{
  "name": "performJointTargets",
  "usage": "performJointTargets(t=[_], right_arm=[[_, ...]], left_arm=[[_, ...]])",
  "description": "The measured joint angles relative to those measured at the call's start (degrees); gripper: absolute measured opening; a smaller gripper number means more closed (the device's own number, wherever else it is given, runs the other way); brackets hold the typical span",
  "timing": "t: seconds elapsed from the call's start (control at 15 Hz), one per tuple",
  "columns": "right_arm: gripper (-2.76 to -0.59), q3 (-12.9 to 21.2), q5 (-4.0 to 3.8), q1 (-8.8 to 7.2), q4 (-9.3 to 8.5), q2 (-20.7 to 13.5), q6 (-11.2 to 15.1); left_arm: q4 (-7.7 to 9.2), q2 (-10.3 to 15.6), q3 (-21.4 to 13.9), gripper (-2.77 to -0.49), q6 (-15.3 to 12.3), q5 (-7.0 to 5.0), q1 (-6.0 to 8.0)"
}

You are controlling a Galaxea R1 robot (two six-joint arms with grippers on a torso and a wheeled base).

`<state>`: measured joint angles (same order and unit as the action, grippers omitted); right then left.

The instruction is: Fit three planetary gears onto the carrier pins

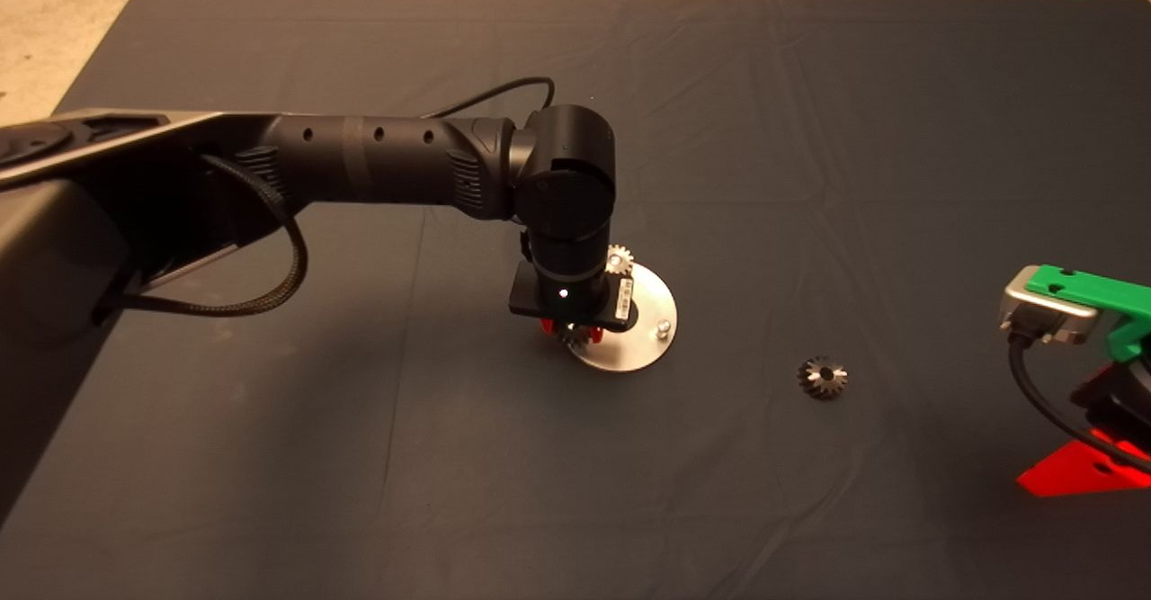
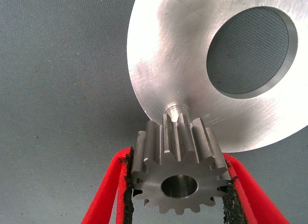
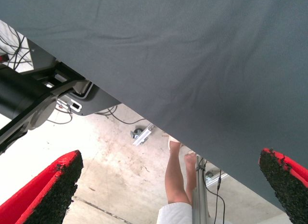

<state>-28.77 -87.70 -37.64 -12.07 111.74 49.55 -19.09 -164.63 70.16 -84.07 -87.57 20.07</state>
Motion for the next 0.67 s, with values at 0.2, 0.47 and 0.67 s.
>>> performJointTargets(t=[0.2, 0.47, 0.67], right_arm=[[-0.63, 0.0, 0.02, 0.00, 0.00, 0.0, 0.0], [-0.63, 0.0, 0.02, 0.00, 0.00, 0.0, 0.0], [-0.63, 0.0, 0.00, 0.00, 0.00, 0.0, 0.0]], left_arm=[[-0.04, -0.4, 0.4, -2.32, 0.2, -0.25, 0.16], [-0.41, -0.9, 1.0, -2.32, 0.2, -0.14, 0.05], [-0.85, -1.1, 1.1, -2.32, 0.2, -0.13, -0.52]])
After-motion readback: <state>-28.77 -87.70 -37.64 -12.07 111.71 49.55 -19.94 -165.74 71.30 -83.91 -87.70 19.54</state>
